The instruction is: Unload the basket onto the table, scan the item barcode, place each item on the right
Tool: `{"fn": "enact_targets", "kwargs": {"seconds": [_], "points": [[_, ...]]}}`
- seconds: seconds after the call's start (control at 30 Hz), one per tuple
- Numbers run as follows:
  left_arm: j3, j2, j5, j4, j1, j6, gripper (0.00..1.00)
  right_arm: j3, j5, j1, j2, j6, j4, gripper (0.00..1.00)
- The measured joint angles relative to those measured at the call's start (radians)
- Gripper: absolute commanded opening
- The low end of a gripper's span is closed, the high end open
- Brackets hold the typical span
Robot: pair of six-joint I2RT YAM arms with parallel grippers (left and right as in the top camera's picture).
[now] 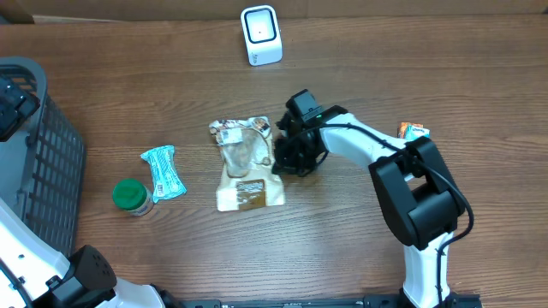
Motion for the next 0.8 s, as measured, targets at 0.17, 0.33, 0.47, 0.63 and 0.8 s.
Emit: {"fn": "enact_targets", "kwargs": {"seconds": [0.17, 0.33, 0.47, 0.63, 0.8], "points": [[0.000, 0.000, 0.000, 0.000, 0.000, 0.000, 1.00, -0.011, 0.121, -0.054, -0.094, -0.007, -0.084, 0.04], [0.000, 0.000, 0.000, 0.000, 0.000, 0.000, 1.00, -0.011, 0.194, -0.061, -0.245, -0.043, -0.136, 0.04], [0.000, 0.000, 0.000, 0.000, 0.000, 0.000, 0.99, -0.011, 0.212, -0.050, -0.282, -0.069, -0.158, 0.04], [0.000, 0.000, 0.000, 0.000, 0.000, 0.000, 0.99, -0.012, 0.223, -0.038, -0.280, -0.090, -0.163, 0.04], [0.000, 0.000, 0.000, 0.000, 0.000, 0.000, 1.00, -0.012, 0.227, -0.037, -0.280, -0.105, -0.170, 0.04]]}}
